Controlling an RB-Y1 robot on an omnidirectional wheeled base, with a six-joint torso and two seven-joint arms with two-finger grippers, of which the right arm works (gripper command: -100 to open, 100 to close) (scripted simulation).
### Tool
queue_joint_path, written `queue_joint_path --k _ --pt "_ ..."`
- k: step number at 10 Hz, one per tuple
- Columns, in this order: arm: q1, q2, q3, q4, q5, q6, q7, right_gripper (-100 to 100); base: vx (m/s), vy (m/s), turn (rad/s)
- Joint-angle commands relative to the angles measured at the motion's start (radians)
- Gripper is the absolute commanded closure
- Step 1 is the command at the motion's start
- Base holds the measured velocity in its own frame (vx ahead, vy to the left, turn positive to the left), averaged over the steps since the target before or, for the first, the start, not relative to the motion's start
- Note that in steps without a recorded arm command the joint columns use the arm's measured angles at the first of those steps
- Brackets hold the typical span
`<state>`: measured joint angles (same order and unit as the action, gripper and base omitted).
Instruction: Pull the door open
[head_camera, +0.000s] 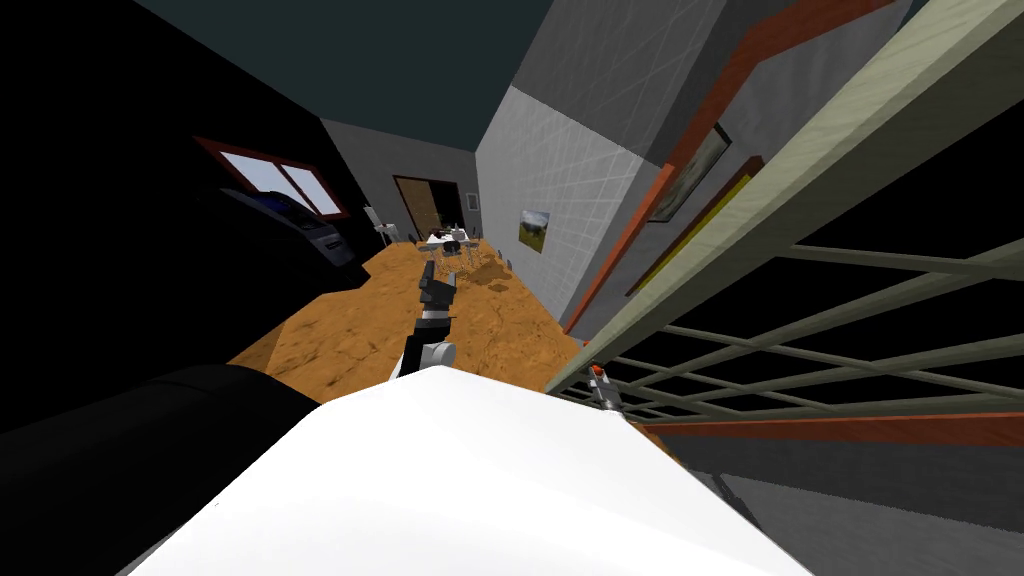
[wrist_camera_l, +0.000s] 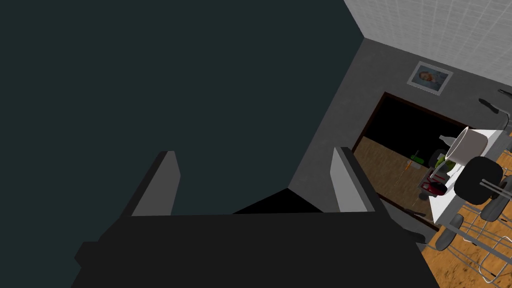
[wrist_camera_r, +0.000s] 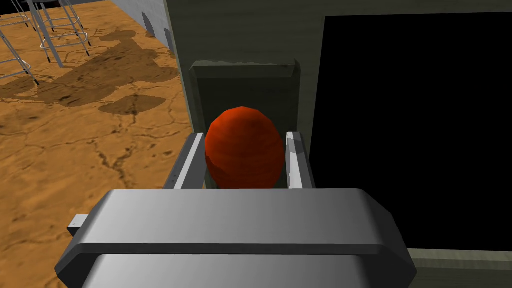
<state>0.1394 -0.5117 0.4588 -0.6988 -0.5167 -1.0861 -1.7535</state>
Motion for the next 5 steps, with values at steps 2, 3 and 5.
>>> queue_joint_path --k 2,3,5 --pt "0.010 -0.014 0.014 0.007 0.004 -0.031 -0.016 100 -0.201 -0.065 0.153" --pt "0.014 -0.020 0.021 0.013 0.007 -0.044 -0.023 100 -0.193 -0.047 0.156" --pt "0.021 -0.031 0.035 0.025 0.011 -0.072 -0.039 100 -0.205 -0.052 0.142"
